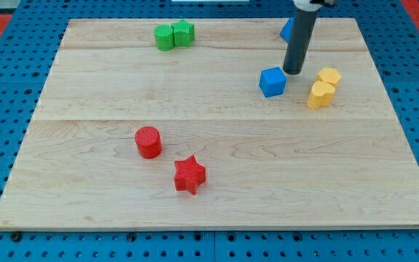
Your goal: Push the yellow heart towards center
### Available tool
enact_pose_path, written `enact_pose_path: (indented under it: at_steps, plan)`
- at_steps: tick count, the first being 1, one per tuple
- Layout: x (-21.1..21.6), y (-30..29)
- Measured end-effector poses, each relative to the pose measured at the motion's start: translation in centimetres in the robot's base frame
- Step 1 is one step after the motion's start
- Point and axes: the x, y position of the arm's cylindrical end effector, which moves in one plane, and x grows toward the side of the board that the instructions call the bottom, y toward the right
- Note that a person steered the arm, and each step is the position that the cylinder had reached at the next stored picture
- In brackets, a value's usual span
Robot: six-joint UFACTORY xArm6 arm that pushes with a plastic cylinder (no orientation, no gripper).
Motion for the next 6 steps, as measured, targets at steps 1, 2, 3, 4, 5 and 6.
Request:
enact_pose_path:
  at_steps: [1, 2, 3, 4, 5, 6]
  plan:
    - [-0.7, 9.7]
    - [2.9, 12.2]
    - [6.8, 4.4]
    - [8.0, -5.8]
    - [8.5, -1.8]
    - [13.4, -1.7]
